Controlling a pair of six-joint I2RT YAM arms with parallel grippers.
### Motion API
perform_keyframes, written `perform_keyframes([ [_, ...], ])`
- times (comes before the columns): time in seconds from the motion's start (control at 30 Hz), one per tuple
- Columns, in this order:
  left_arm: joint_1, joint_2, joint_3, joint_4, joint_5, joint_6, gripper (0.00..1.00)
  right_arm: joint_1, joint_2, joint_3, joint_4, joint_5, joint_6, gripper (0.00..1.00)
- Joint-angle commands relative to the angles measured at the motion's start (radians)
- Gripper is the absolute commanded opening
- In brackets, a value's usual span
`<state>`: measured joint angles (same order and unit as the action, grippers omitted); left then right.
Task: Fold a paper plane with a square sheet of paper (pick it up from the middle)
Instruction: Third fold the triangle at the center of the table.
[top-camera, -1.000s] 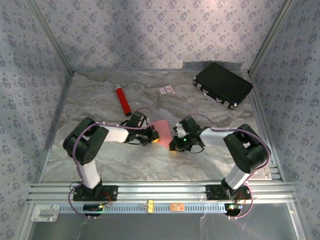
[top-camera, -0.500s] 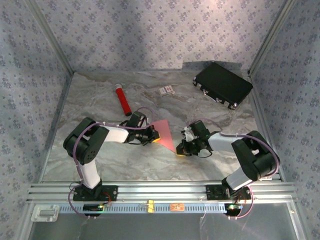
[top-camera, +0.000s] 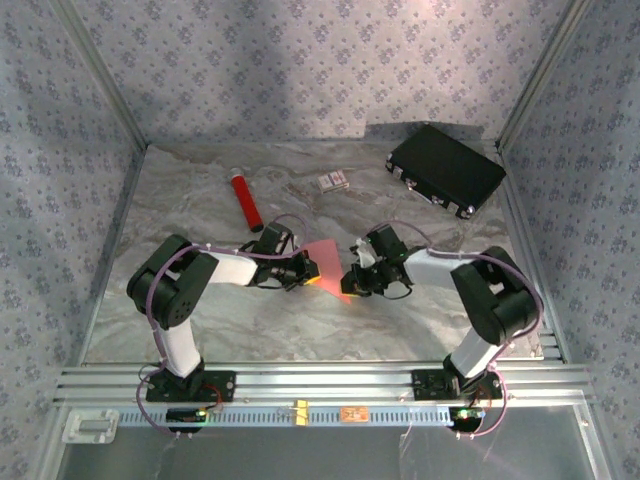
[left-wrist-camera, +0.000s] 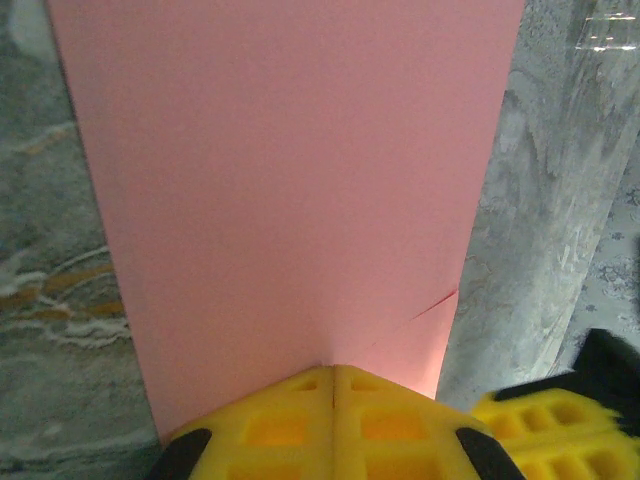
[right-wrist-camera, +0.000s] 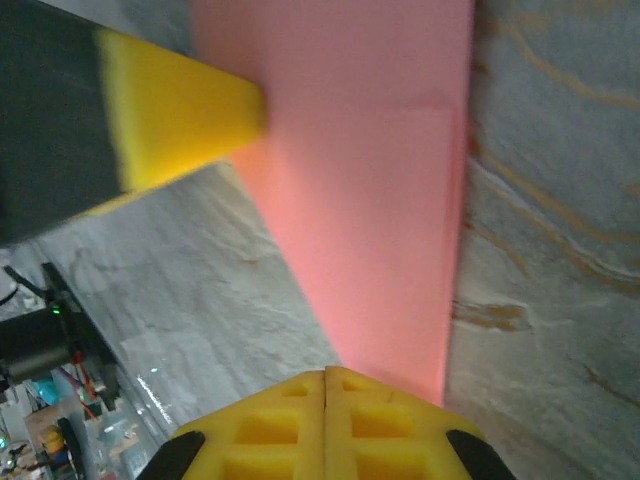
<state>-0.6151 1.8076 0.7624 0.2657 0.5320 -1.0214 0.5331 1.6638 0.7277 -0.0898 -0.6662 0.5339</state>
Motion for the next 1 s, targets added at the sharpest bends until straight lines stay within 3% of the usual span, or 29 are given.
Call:
perform_keyframes([
  [0.0,0.009,0.004,0.003,-0.081,-0.033,0.011,0.00,0.002,0.038,-0.033,-0.032,0.017,-0.013,0.04],
  [0.2,0.002,-0.060,0.100,-0.124,-0.054,-0.011,0.07,0.002,0.038,-0.071,-0.012,0.044,0.033,0.01],
  [0.6,-0.044,-0.024,0.017,-0.034,-0.074,-0.063,0.01,0.005,0.045,-0.051,-0.044,0.062,0.061,0.00],
  [0.97,0.047,-0.016,-0.092,0.042,-0.063,-0.023,0.00,0.006,0.034,-0.058,-0.050,0.063,0.057,0.00],
])
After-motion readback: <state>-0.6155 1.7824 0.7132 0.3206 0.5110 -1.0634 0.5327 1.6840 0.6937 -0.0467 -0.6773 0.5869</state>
